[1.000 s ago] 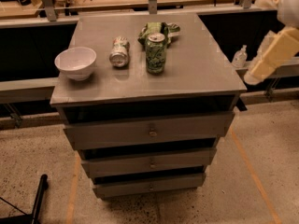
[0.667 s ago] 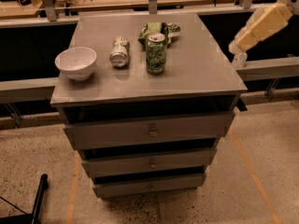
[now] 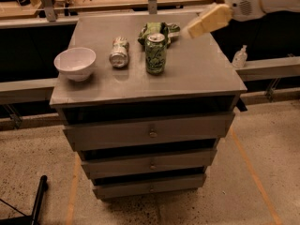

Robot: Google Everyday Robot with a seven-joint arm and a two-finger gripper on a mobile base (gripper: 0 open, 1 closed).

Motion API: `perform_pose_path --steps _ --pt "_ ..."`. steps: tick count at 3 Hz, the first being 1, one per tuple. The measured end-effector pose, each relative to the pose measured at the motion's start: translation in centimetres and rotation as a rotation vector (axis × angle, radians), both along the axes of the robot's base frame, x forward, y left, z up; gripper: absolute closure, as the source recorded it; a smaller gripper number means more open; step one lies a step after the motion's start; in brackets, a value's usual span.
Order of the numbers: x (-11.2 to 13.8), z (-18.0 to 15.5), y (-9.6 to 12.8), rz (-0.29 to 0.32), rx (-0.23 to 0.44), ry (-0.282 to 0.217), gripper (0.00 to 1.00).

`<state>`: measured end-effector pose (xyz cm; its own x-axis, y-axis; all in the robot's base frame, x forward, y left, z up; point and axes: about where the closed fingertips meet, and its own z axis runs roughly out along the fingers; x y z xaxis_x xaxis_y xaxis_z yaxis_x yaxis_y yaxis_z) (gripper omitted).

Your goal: Knock green can over

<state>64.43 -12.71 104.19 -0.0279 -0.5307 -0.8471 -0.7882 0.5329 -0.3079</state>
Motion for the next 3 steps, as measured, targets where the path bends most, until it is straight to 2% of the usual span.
perform_pose_path --steps 1,2,3 --pt "1.0 0.3 2.4 0.037 0.011 -0.007 0.0" --pt "1.3 0.2 2.9 0.065 0.069 -0.028 0.0" --pt "3.1 -1.0 5.4 0.118 0.19 -0.08 0.0"
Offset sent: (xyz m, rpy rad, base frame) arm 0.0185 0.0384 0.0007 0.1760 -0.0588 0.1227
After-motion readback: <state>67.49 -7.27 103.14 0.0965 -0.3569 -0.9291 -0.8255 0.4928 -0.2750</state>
